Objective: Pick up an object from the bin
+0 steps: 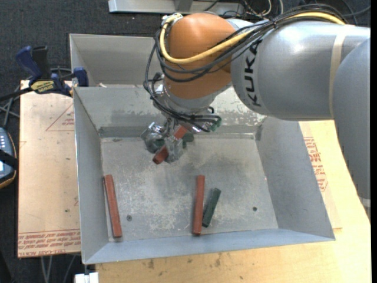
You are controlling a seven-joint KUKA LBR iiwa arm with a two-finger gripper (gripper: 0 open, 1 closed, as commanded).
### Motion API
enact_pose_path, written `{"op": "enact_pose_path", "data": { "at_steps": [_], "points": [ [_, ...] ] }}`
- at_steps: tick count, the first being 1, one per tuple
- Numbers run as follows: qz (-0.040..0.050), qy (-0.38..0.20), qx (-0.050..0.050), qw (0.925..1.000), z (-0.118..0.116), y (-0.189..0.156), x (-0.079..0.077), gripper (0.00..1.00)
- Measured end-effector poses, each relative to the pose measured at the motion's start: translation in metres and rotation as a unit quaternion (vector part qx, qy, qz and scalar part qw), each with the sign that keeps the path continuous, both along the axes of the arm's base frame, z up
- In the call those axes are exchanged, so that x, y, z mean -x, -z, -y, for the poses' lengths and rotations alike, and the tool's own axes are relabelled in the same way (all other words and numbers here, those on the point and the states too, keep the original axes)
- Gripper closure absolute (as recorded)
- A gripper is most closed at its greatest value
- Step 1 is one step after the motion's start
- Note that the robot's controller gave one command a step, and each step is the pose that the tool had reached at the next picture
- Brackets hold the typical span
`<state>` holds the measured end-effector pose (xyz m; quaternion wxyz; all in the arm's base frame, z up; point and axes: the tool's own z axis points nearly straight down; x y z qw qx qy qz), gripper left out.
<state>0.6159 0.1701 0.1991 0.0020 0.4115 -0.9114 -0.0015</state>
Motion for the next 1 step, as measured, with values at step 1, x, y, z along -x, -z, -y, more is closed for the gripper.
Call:
{"op": "enact_pose_path", "data": {
  "at_steps": [1],
  "points": [
    [0.0022, -0.065, -0.001, 0.9979, 0.0049, -0.0616, 0.0097, 1.00]
  ]
}}
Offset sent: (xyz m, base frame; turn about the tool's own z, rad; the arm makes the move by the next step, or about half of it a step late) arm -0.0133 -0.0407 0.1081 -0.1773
